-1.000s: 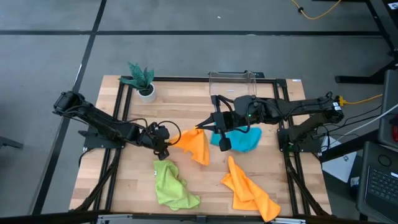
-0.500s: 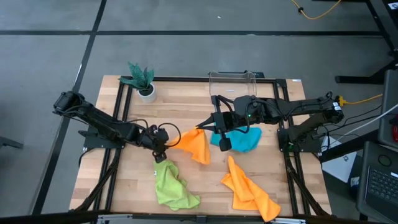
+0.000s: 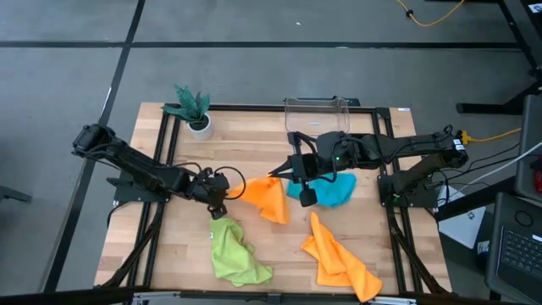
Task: Fold microfiber towels
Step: Fold the top orange microfiber towel
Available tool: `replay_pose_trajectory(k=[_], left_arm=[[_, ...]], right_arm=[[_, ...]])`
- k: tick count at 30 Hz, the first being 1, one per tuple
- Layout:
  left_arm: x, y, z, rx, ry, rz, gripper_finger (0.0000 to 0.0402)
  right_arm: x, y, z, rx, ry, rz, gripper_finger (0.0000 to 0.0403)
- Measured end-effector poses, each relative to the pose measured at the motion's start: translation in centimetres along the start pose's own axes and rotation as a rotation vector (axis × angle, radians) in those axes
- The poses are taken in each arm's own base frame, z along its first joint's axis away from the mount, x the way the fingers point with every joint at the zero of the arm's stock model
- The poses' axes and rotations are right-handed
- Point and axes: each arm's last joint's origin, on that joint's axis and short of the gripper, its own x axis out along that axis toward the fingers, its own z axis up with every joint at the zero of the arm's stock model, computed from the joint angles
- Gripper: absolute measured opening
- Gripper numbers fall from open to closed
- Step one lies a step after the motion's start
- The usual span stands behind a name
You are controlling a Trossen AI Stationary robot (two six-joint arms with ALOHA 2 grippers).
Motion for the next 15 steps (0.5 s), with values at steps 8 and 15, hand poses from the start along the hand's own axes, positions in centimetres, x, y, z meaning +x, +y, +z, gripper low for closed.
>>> replay_pose_trajectory(k=[8,15], left_arm=[[-3.3,-0.7,1.9,0.115,0.067,-0.07,0.0001],[-11.7,-1.2,6.1,0.237,0.161,-0.024,0.0]], right_arm=[[-0.1,0.3,-1.1,-0.003,0.11,0.03,0.001],[-0.1,0.4,-1.5,-0.004,0.157,0.043,0.001]])
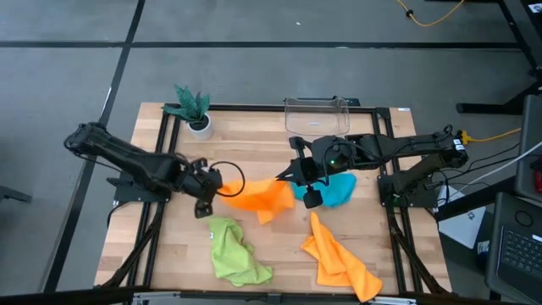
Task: Fold microfiber towels
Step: Fold the top orange microfiber towel
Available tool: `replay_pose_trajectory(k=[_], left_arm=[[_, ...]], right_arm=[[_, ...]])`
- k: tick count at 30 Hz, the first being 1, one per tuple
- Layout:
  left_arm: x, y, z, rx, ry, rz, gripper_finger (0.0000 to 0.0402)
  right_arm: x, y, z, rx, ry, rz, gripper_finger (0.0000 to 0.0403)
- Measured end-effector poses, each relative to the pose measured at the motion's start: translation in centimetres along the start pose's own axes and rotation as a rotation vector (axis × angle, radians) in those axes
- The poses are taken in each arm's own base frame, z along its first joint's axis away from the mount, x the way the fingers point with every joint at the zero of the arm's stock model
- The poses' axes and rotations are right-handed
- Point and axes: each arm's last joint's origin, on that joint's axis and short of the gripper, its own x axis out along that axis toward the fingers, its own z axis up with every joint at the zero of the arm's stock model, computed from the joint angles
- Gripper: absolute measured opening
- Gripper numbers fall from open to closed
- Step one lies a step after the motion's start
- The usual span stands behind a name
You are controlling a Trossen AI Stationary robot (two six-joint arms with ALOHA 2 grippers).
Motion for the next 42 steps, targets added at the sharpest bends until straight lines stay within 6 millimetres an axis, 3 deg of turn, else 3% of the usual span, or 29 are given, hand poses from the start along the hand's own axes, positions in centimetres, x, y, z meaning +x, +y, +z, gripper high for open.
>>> replay_pose_trajectory(k=[5,10,14,17,24,29,35,42], left_arm=[[-7.6,0.4,1.4,0.002,-0.015,-0.099,0.0],[-13.9,1.1,1.6,-0.131,-0.039,-0.276,0.0],[-16.9,1.3,1.8,-0.197,-0.117,-0.376,0.0],[-17.6,0.7,1.8,-0.229,-0.112,-0.45,0.0],[-17.5,-0.9,1.5,-0.236,-0.014,-0.523,0.0],[-16.3,-1.9,1.4,-0.222,0.051,-0.427,0.0],[-11.5,-2.7,0.8,-0.166,0.175,-0.204,0.0],[-4.2,-1.7,-1.2,-0.15,0.289,0.11,0.0]], right_arm=[[-0.2,0.0,-0.3,-0.004,0.046,-0.053,0.001],[-1.6,0.0,0.0,-0.009,0.063,-0.198,0.001],[-2.7,0.5,1.2,-0.014,0.014,-0.196,0.001],[-3.6,0.9,2.1,-0.019,-0.023,-0.187,0.001],[-4.1,1.2,2.6,-0.025,-0.027,-0.172,0.0009],[-2.0,0.8,1.4,0.019,0.054,-0.17,0.0005],[2.9,-0.4,-2.1,0.044,0.202,-0.194,0.0004],[9.0,-4.0,-6.6,0.068,0.321,-0.329,0.0003]])
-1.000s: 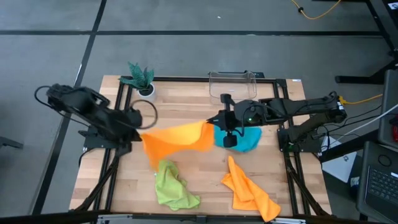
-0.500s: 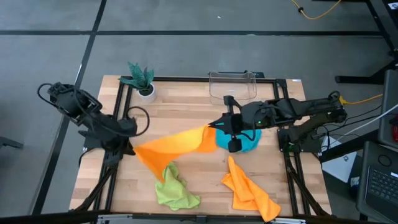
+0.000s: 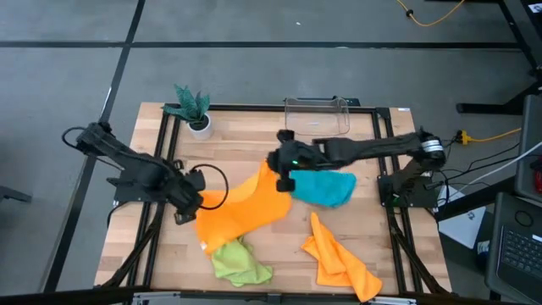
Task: Fold microfiber towels
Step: Fold the top orange microfiber towel
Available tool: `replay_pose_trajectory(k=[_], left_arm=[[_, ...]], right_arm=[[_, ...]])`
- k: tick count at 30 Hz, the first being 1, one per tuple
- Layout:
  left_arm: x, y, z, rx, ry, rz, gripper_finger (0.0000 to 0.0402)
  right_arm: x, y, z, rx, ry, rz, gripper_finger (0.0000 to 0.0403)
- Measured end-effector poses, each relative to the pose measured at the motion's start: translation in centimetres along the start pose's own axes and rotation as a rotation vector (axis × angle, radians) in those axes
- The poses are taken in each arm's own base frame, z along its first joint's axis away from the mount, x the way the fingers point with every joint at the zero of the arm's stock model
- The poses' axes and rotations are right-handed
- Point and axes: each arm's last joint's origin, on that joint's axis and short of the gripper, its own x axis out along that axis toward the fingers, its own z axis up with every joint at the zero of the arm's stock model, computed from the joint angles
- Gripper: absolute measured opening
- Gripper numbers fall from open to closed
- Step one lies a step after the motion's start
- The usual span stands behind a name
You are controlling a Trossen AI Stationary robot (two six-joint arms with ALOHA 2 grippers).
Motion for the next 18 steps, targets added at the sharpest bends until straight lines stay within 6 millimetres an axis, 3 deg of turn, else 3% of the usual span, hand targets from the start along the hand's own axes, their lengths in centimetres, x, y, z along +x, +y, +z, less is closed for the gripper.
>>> replay_pose_trajectory(k=[3,7,18], left_arm=[[2.7,0.7,-0.1,0.019,0.049,0.108,0.0],[5.2,1.8,0.0,0.028,0.091,0.22,0.0],[6.6,4.3,1.5,0.032,0.085,0.347,0.0]], right_arm=[[2.7,-1.1,-0.8,-0.015,0.039,-0.051,0.0003],[4.6,-3.0,-1.5,-0.033,0.046,-0.099,0.0003],[5.3,-8.0,-2.9,0.026,0.037,-0.142,0.0003]])
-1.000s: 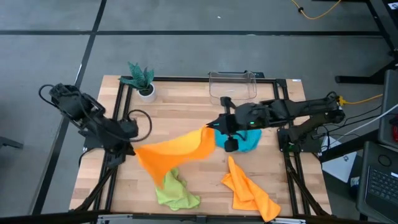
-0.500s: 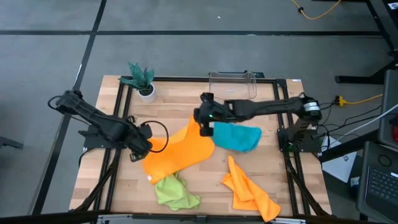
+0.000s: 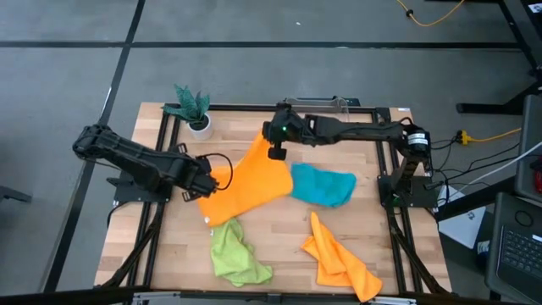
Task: Fold microfiber towels
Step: Fold the top orange microfiber towel
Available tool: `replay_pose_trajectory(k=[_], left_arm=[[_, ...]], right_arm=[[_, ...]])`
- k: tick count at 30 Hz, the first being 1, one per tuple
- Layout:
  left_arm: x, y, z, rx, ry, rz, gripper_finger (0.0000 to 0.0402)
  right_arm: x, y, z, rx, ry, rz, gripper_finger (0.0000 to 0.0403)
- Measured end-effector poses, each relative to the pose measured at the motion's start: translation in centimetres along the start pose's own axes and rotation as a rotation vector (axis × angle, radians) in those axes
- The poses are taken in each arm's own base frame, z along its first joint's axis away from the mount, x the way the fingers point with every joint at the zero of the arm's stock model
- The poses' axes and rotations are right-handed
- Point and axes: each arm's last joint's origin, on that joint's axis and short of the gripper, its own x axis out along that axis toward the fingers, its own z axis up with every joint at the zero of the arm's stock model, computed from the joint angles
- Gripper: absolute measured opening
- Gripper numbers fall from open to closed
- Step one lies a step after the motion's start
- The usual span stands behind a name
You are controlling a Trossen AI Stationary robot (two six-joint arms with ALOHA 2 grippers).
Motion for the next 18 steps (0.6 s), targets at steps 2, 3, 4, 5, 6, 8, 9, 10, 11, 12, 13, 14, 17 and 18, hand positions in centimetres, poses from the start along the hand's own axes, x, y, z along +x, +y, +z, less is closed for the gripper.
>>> replay_pose_trajectory(k=[2,3,4,5,6,8,9,10,11,12,13,14,17,18], left_arm=[[0.1,0.2,0.2,-0.017,0.006,0.002,0.0],[0.2,0.3,0.2,-0.023,0.01,0.003,0.0],[0.2,0.4,0.3,-0.026,0.012,0.001,0.0],[0.2,0.4,0.3,-0.029,0.018,-0.005,0.0],[0.2,0.3,0.2,-0.03,0.027,-0.017,0.0],[0.2,0.2,0.1,-0.028,0.051,-0.047,0.0],[0.1,0.1,0.0,-0.024,0.06,-0.061,0.0],[0.1,0.0,0.0,-0.022,0.067,-0.071,0.0],[0.0,-0.1,-0.1,-0.02,0.07,-0.079,0.0],[0.0,-0.2,-0.2,-0.027,0.072,-0.087,0.0],[-0.1,-0.4,-0.2,-0.037,0.074,-0.092,0.0],[-0.1,-0.5,-0.3,-0.052,0.075,-0.094,0.0],[-0.3,-1.1,-0.5,-0.088,0.072,-0.119,0.0],[-0.4,-1.4,-0.6,-0.097,0.062,-0.136,0.0]], right_arm=[[0.1,-0.3,-0.4,0.024,0.017,0.023,0.0003],[0.2,-0.4,-0.5,0.041,0.028,0.029,0.0003],[0.2,-0.4,-0.7,0.047,0.039,0.044,0.0003],[0.2,-0.3,-0.8,0.052,0.053,0.062,0.0003],[0.1,-0.1,-1.0,0.05,0.068,0.081,0.0003],[0.1,0.2,-1.4,0.051,0.105,0.136,0.0003],[0.0,0.5,-1.6,0.067,0.121,0.169,0.0003],[-0.1,0.7,-1.7,0.086,0.137,0.193,0.0003],[-0.2,1.0,-1.8,0.1,0.148,0.207,0.0003],[-0.3,1.3,-1.8,0.101,0.157,0.212,0.0003],[-0.4,1.5,-1.7,0.104,0.166,0.215,0.0003],[-0.5,1.8,-1.7,0.103,0.172,0.217,0.0003],[-0.8,2.6,-1.7,0.086,0.193,0.234,0.0003],[-0.9,2.9,-1.7,0.081,0.201,0.241,0.0003]])
